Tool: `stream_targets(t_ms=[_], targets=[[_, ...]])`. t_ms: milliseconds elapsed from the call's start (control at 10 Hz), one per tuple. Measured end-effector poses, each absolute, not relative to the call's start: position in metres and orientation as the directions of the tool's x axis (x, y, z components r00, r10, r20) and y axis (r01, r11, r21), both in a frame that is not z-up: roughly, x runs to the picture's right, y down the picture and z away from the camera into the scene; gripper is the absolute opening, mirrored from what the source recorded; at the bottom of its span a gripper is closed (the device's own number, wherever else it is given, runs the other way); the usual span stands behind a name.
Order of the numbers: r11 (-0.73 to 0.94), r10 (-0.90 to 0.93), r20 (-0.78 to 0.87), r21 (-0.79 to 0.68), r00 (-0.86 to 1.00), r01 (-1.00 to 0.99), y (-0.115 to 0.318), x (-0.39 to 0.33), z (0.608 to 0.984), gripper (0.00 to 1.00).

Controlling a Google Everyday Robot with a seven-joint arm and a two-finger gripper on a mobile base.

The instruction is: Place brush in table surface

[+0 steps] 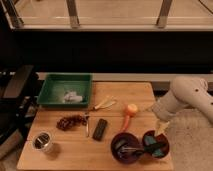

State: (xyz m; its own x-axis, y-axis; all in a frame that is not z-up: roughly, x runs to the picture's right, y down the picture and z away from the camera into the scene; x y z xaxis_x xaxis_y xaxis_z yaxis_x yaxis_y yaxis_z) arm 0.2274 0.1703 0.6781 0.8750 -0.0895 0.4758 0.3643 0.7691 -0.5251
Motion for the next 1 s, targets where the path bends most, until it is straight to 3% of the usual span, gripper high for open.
stream_targets(t_ms=[1000], targets=[[0.713, 0.006, 0.381, -0.65, 0.925, 0.263, 0.228, 0.25, 0.676, 0.74]])
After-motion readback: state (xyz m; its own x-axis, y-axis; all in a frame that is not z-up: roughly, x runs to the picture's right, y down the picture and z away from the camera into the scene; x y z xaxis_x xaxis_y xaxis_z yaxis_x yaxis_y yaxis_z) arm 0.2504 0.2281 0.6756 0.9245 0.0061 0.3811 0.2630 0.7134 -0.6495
